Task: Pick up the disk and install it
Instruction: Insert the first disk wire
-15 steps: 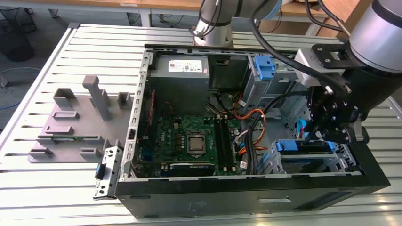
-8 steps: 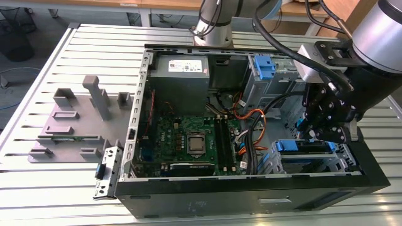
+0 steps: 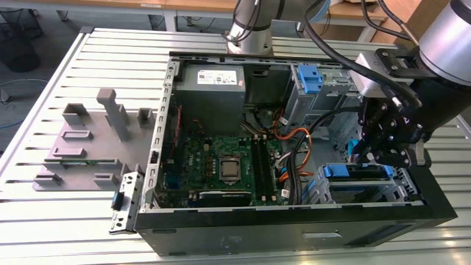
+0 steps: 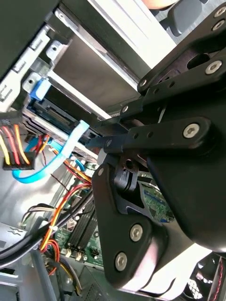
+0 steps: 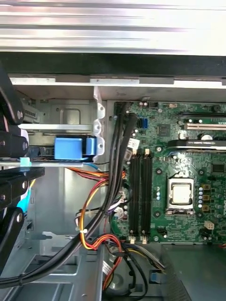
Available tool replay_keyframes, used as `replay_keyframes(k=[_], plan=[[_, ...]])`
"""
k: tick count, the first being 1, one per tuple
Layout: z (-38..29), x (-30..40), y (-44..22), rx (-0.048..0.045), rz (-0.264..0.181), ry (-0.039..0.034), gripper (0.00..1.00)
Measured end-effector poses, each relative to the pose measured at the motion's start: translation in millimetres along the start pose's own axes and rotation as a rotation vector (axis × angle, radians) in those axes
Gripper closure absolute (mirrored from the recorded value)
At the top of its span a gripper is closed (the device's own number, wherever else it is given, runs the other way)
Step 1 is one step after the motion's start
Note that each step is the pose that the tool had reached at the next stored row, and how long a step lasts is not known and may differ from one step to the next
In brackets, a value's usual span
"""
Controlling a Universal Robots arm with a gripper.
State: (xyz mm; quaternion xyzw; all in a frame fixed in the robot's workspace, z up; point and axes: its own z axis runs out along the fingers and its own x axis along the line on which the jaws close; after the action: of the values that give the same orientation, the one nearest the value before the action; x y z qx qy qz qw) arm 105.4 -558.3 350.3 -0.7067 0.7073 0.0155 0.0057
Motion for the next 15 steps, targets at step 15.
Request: replay_keyframes(k=[15], plan=[[-2.2, -0.1, -21.4, -0.0006, 0.0, 0.0001, 0.76]])
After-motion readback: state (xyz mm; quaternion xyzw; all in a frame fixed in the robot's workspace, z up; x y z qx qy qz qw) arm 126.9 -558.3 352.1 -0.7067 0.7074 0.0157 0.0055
